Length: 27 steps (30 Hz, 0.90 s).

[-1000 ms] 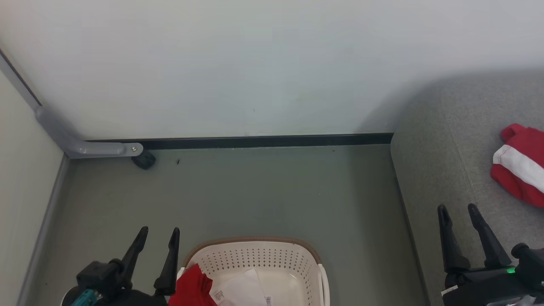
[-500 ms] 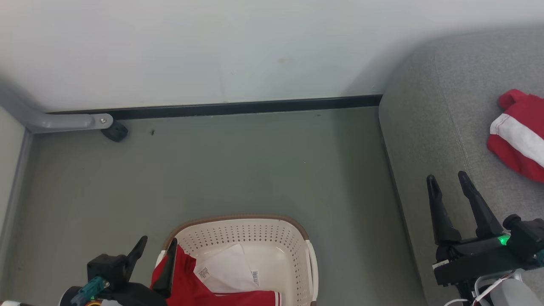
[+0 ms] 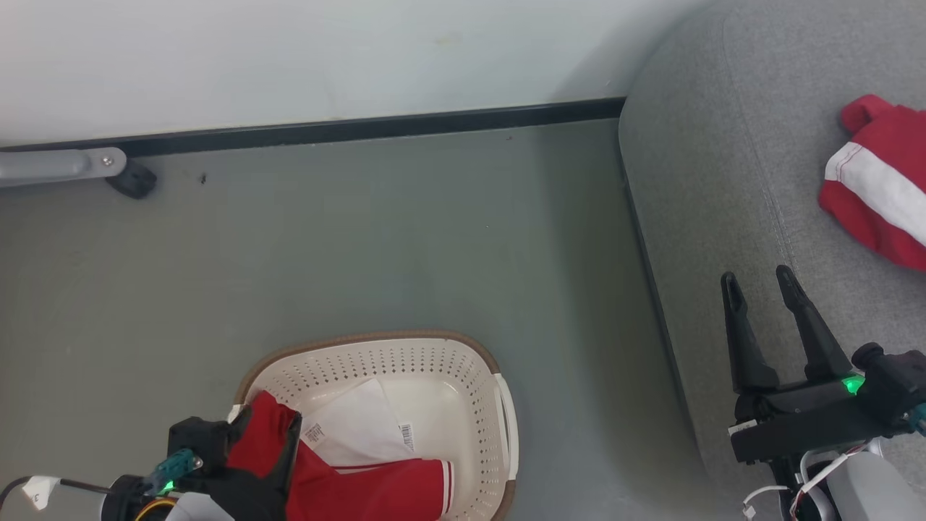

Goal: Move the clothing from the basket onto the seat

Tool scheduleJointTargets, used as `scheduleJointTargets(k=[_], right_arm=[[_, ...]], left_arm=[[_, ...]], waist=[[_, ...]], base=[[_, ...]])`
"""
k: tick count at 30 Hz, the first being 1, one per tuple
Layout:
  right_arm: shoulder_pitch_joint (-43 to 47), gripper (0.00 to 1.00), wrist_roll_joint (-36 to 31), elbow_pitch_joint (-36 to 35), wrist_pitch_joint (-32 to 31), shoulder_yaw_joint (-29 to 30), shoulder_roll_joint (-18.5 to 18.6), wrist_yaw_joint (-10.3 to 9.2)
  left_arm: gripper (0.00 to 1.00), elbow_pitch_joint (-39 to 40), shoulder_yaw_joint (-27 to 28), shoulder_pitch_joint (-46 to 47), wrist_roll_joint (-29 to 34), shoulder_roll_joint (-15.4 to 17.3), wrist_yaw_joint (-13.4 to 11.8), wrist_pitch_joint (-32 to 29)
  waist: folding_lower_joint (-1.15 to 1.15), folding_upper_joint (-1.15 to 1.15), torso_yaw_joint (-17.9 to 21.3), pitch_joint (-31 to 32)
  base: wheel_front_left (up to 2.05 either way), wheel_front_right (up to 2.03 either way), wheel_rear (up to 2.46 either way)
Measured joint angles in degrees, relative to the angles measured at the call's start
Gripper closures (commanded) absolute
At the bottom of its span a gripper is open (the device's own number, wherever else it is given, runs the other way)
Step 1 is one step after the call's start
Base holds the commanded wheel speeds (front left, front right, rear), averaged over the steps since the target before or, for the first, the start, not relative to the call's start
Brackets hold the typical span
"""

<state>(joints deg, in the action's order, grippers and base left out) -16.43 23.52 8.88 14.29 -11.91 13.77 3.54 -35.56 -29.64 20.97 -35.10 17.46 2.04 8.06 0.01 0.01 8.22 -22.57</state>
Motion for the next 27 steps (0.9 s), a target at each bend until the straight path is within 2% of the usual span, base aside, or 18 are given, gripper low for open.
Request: scheduleJointTargets(k=[12,18,27], right_arm=[[-2.3,0.0,-1.6,-0.7,0.0,0.2,-1.1,0.05],[-3.4,0.0,-2.0,-0.9,0.0,0.2,-1.9,0.07],[-5.2,0.0,-2.6,-1.0,0.0,0.2,-2.9,0.49]], left_arm=[[0.0,-9.2,1.1,4.4,-0.1,-0.8,0.1,-1.4],[0.0,-12.8,1.1,6.2,-0.1,0.1,1.1,-1.5],[0.0,-17.2,-0.8,8.5,0.4,-1.0,2.0,-2.5]], waist=[[0.0,0.0,1.7,-5.1],[0.0,0.0,2.2,-7.4],[0.0,0.0,3.1,-10.8]], base=[[0.0,0.0,0.0],[0.0,0.0,0.0],[0.0,0.0,0.0]])
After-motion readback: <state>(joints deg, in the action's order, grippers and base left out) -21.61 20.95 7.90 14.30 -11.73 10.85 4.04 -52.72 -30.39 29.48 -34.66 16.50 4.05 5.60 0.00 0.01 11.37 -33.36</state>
